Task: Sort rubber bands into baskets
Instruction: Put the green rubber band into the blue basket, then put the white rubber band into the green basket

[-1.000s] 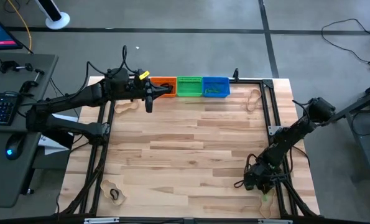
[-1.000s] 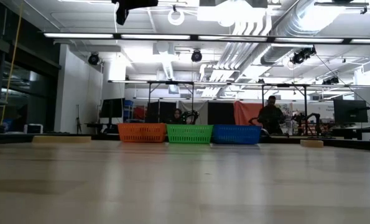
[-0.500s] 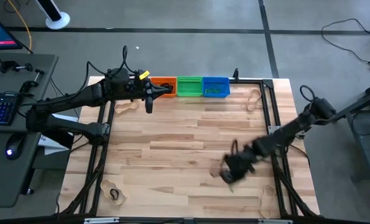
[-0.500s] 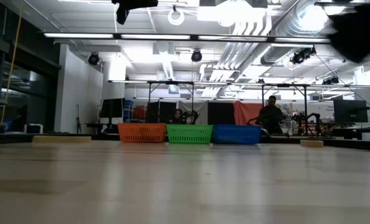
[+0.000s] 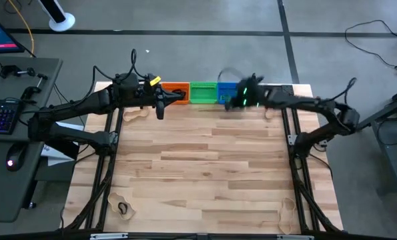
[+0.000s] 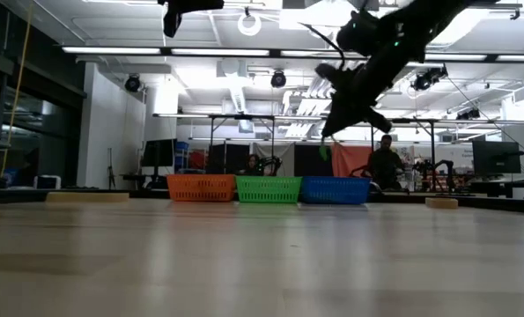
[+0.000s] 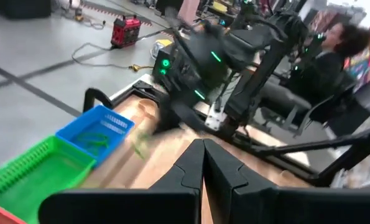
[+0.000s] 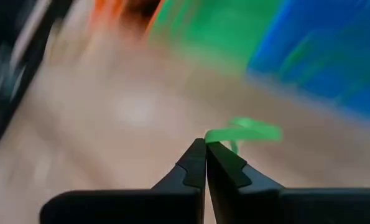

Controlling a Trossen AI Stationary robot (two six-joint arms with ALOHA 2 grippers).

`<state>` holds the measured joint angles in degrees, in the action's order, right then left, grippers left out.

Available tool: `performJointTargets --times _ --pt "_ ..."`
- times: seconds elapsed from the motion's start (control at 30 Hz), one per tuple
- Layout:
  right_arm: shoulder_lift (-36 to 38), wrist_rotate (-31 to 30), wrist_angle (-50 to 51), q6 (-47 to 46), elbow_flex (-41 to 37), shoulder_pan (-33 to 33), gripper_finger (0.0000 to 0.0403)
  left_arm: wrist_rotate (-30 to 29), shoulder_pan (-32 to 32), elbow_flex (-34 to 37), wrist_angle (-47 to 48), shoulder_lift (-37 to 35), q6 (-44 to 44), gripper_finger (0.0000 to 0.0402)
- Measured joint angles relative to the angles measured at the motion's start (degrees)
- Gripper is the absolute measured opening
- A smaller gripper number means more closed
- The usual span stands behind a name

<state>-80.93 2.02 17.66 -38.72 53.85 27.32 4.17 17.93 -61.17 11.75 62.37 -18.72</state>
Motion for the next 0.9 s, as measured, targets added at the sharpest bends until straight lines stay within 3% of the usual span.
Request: performJointTargets --times 0.13,0.27,0.4,0.63,0.77,0.9 --pt "0.0 -1.0 -2.7 3.8 2.3 11.7 0.0 0.0 -0.9 0.0 0.1 0.0 -3.1 0.0" --pt "-1.2 0.6 -2.2 6.6 2.5 18.2 0.0 0.0 -2.7 0.0 0.8 0.0 -4.7 0.0" --pt "-5.5 3.5 -2.6 8.2 2.5 19.2 0.0 -2.0 -5.2 0.2 1.4 0.0 -4.7 0.0" --pt "-13.8 1.9 -6.2 10.7 4.2 17.9 0.0003 -7.8 -7.3 0.3 2.8 0.0 -5.8 0.0" --pt "-14.4 1.5 -5.8 14.6 7.6 18.1 0.0043 -7.9 -7.6 0.3 3.2 0.0 -7.2 0.0" --pt "-14.4 1.2 0.9 16.7 11.3 18.3 0.0122 -7.9 -7.6 0.3 3.7 0.0 -7.1 0.0"
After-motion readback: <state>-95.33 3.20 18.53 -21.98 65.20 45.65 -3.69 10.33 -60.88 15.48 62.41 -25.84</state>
